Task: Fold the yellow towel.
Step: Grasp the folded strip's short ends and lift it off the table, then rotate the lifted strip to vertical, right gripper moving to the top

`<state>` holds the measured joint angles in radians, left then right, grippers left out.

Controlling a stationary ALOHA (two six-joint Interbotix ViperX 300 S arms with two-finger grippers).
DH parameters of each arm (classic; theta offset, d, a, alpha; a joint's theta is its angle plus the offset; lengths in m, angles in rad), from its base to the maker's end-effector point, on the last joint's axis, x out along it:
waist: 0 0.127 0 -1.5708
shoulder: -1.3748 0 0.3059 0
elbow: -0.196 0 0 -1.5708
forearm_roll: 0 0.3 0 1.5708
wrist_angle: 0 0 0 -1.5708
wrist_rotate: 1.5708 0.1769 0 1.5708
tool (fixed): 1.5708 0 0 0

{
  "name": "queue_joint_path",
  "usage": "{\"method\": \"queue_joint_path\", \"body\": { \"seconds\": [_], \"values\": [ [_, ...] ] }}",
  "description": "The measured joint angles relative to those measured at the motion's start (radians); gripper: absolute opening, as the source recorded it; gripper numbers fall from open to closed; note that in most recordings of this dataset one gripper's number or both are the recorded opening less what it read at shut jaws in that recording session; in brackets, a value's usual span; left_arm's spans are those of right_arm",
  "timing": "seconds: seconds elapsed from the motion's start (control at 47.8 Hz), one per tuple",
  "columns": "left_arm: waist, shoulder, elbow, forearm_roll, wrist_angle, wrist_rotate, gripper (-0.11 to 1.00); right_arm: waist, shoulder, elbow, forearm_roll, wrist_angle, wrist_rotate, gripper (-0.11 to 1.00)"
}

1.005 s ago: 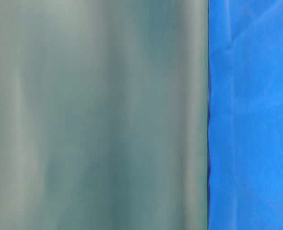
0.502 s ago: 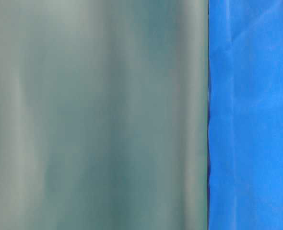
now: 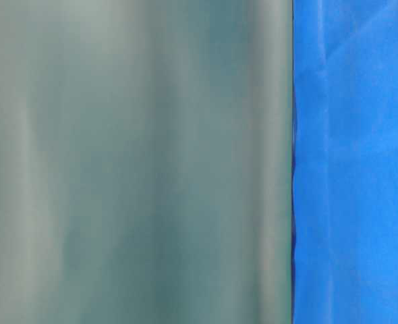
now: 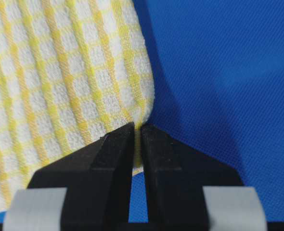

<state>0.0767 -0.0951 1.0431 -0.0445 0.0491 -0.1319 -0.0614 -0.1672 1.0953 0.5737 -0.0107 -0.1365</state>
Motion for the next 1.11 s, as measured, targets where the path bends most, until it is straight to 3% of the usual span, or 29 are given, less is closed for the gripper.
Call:
{"method": "queue_joint_path", "body": {
  "seconds": [0.46, 0.753, 1.109],
  "values": [
    [-0.005, -0.183, -0.121, 0.002, 0.235, 0.000, 0.02, -0.018, -0.265, 0.000, -0.011, 0.044, -0.005, 0.04],
    [-0.017, -0.299, -0.132, 0.000, 0.252, -0.003, 0.02, -0.020, -0.397, -0.012, -0.055, 0.084, -0.005, 0.04],
    [-0.018, -0.410, -0.132, 0.002, 0.252, 0.000, 0.02, -0.021, -0.411, -0.021, -0.063, 0.072, -0.005, 0.04]
  ]
}}
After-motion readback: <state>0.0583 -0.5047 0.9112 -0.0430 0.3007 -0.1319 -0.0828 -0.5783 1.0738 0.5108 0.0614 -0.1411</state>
